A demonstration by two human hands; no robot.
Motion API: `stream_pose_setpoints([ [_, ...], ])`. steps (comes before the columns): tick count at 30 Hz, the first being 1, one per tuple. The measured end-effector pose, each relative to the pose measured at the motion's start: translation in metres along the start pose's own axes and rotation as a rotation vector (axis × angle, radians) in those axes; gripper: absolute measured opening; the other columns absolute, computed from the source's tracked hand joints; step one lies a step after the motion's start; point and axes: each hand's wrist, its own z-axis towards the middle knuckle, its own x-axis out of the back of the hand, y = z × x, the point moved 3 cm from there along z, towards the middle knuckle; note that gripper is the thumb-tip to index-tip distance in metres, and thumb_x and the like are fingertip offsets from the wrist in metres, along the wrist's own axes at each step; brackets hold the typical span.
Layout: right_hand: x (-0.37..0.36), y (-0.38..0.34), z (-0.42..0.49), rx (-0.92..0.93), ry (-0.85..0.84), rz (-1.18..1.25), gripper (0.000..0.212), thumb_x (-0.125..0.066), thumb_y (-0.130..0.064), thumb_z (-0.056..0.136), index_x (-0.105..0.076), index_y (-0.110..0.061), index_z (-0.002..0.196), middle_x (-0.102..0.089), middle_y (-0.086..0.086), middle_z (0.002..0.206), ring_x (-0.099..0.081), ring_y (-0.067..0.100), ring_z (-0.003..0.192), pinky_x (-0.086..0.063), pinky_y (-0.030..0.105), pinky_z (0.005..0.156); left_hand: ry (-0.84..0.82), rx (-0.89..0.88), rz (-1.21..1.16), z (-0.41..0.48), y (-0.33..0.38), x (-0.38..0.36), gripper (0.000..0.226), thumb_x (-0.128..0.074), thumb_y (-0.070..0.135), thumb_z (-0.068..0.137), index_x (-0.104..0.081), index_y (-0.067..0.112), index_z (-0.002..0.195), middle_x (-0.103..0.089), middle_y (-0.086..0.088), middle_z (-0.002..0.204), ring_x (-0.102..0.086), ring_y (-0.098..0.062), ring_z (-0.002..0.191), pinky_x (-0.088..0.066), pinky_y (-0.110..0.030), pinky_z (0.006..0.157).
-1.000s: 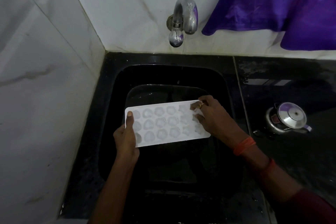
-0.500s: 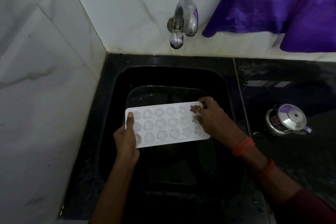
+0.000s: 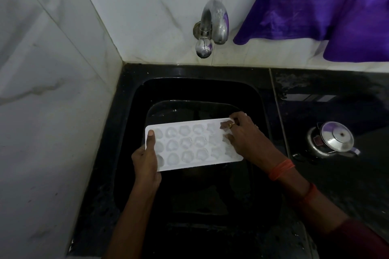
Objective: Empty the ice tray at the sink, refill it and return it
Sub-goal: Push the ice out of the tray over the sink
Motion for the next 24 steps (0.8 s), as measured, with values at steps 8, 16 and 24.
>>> stream_pose_setpoints([
  [8, 0.006, -0.004, 0.000, 0.009, -0.011, 0.015, 0.037, -0.058, -0.025, 0.099, -0.060, -0.006, 0.131, -0.042, 0.009, 0.140, -0.047, 0.025, 0.127, -0.049, 0.040, 0.099, 0.001, -0.023, 0.001, 0.004, 0.004, 0.000, 0.036, -0.071, 0.047, 0.087, -0.071, 0.012, 0.083, -0.076, 0.002, 0.074, -0.074, -0.025, 0.079, -0.062, -0.041, 0.069],
  [16, 0.010, -0.001, 0.002, -0.048, -0.048, 0.058, 0.040, -0.056, -0.033, 0.100, -0.058, -0.016, 0.136, -0.041, 0.002, 0.144, -0.051, 0.021, 0.125, -0.050, 0.036, 0.099, -0.001, -0.026, 0.012, 0.005, 0.008, -0.002, 0.035, -0.071, 0.047, 0.088, -0.070, 0.012, 0.084, -0.075, -0.005, 0.086, -0.074, -0.026, 0.082, -0.062, -0.043, 0.072],
  [24, 0.020, -0.002, 0.000, -0.104, -0.027, 0.127, 0.036, -0.067, -0.032, 0.094, -0.067, -0.015, 0.126, -0.048, 0.001, 0.149, -0.059, 0.024, 0.124, -0.048, 0.037, 0.103, 0.004, -0.011, 0.005, 0.003, 0.009, -0.006, 0.037, -0.071, 0.047, 0.087, -0.069, 0.011, 0.079, -0.075, -0.001, 0.077, -0.073, -0.028, 0.083, -0.061, -0.047, 0.077],
])
